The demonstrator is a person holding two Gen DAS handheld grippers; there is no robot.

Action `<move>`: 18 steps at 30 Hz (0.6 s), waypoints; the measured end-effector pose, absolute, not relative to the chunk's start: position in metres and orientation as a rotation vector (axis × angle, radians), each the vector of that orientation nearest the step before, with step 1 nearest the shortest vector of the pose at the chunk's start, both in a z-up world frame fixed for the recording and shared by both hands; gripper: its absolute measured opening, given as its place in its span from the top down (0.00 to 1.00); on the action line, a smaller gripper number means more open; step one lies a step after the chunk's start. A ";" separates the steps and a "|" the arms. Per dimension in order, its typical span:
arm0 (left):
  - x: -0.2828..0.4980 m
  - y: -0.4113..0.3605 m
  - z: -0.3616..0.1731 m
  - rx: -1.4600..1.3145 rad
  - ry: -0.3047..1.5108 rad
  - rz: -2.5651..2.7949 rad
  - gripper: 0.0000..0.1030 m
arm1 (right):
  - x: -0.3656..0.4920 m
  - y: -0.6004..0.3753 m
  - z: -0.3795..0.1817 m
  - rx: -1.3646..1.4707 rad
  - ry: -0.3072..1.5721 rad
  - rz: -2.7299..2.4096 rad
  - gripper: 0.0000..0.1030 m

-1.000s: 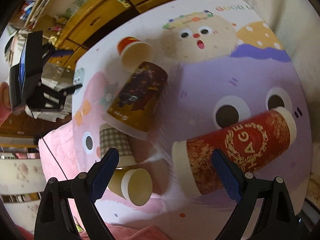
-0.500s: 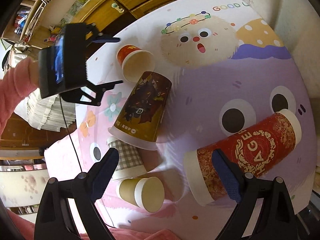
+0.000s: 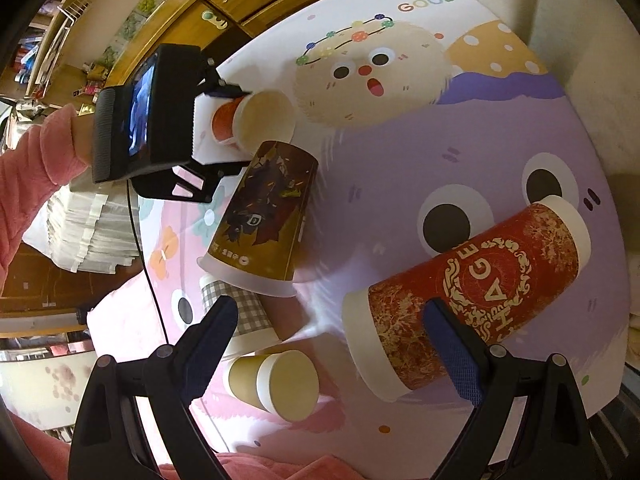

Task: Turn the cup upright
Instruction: 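Close the left gripper on the small red cup's body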

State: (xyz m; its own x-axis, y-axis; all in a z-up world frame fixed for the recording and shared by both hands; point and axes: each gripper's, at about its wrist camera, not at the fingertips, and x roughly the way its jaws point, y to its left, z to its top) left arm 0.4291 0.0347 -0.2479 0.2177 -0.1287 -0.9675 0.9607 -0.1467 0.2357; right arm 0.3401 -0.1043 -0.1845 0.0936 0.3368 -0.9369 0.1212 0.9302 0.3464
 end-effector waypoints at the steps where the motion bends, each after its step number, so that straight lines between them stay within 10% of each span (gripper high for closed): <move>1: 0.428 0.035 -0.247 1.340 0.874 -1.206 0.42 | 0.340 -0.104 -0.184 0.379 1.478 0.166 0.08; 18: 0.447 0.064 -0.207 0.827 1.068 -0.891 0.43 | 0.326 -0.091 -0.161 0.386 1.449 0.195 0.08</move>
